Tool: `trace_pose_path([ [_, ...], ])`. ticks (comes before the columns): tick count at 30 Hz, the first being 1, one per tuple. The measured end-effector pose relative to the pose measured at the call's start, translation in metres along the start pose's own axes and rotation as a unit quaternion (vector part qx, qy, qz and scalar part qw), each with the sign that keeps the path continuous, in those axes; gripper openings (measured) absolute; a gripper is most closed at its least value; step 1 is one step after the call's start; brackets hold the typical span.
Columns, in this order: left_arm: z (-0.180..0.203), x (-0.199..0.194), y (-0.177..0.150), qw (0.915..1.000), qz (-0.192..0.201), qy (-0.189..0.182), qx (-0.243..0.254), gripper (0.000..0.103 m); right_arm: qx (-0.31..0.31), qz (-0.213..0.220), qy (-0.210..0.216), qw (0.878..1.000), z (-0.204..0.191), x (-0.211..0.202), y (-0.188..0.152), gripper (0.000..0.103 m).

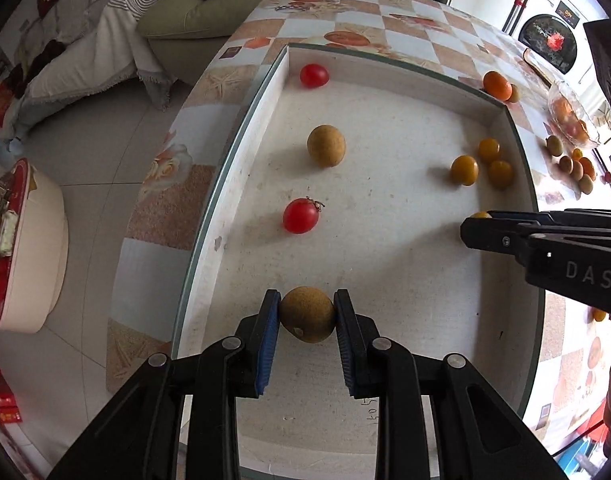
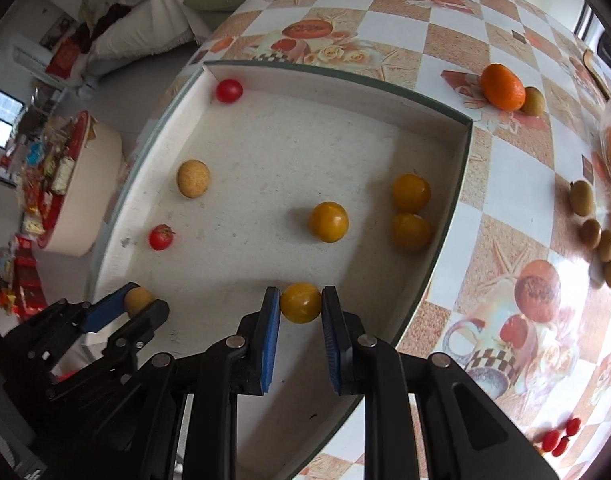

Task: Organize fruits
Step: 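Carry brown fruit and yellow tomato over the white tray with both tools, then open left tool to drop brown fruit while right tool drops yellow tomato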

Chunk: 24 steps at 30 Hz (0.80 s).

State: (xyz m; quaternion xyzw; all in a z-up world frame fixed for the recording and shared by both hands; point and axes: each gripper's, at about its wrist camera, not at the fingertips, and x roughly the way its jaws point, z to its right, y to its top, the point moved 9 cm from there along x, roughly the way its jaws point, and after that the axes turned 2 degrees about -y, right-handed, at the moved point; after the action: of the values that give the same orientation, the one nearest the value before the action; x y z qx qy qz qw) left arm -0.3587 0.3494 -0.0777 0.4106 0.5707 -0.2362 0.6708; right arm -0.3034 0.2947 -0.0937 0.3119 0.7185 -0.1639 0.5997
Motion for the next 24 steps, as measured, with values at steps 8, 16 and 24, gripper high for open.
trace_pose_path([
  [8, -0.003, -0.002, 0.001, 0.9996, 0.018, 0.022, 0.007, 0.09, -0.015, -0.001, -0.005, 1.0, -0.004, 0.006, -0.001, 0.04],
  [16, -0.003, -0.009, 0.003, 0.9991, 0.021, 0.028, 0.022, 0.09, 0.009, 0.018, 0.031, 0.999, -0.005, -0.008, 0.007, 0.082],
  [24, 0.018, -0.025, 0.012, 0.9978, 0.031, 0.026, 0.053, 0.09, 0.06, 0.07, 0.035, 0.995, 0.024, -0.049, 0.011, 0.084],
])
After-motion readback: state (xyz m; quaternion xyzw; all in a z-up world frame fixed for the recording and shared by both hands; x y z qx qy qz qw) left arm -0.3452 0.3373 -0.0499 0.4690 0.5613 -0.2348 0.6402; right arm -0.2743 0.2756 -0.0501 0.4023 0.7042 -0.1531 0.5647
